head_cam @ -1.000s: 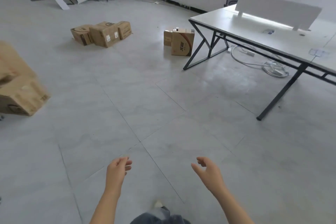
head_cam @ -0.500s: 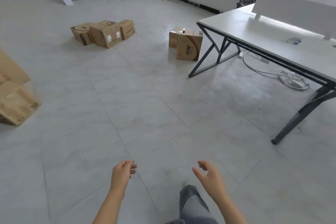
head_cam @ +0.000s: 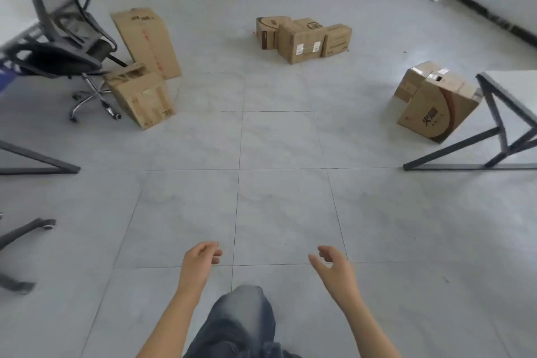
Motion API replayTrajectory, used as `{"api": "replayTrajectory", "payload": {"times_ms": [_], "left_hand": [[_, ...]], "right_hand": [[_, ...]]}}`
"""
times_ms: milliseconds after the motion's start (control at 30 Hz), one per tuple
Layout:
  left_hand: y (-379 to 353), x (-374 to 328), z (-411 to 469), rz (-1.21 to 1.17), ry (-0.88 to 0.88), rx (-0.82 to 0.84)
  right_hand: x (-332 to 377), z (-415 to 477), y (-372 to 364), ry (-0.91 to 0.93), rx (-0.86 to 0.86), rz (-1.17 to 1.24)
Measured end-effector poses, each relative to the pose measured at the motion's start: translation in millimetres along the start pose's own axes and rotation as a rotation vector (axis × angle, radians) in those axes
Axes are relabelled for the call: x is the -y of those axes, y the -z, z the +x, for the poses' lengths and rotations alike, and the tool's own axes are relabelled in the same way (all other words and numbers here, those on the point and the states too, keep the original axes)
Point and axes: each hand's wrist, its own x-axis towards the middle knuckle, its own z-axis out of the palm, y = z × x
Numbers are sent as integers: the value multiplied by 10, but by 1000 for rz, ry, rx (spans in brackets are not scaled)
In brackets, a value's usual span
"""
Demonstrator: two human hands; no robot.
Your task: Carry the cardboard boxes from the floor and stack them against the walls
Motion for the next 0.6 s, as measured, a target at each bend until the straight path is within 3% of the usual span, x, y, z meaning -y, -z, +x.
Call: {"api": "replayTrajectory", "payload": {"times_ms": [233, 600], "left_hand": [[-156, -358, 851, -95, 100, -135], [-412, -2099, 2705, -171, -3, -121]], "right_hand": [[547, 1181, -22, 53, 112, -66], [1879, 3078, -50, 102, 62, -95]]}}
